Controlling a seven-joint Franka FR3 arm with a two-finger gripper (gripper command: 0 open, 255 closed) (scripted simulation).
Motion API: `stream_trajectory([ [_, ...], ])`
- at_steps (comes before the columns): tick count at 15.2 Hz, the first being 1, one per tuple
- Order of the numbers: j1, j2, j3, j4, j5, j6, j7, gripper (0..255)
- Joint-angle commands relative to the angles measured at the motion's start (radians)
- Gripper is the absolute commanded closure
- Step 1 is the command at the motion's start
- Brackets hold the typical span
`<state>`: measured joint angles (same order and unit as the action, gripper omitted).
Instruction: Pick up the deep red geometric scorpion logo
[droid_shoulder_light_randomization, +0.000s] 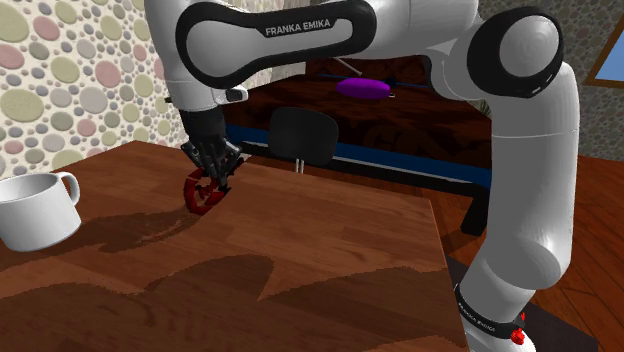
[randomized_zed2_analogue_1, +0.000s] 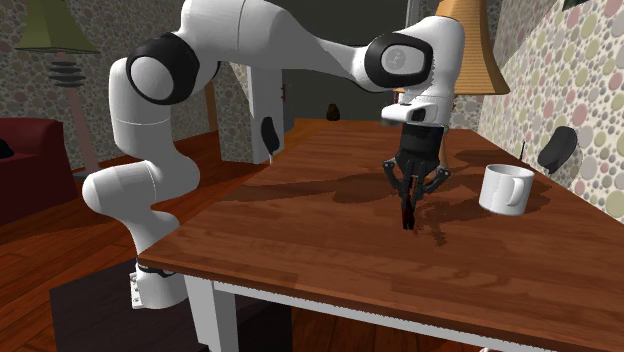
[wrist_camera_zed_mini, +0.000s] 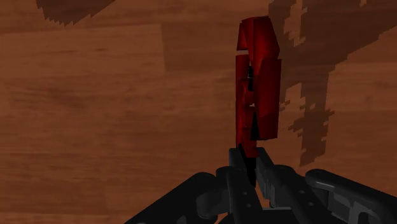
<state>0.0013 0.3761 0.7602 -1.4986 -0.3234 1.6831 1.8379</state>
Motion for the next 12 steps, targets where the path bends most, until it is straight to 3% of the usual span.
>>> stream_trajectory([
  [1,0.004,-0.002,0.002,0.025,0.002,-0.026,-0.003,255],
  [12,0.035,0.011,0.004,0.168,-0.003,-0.155,-0.015,255],
])
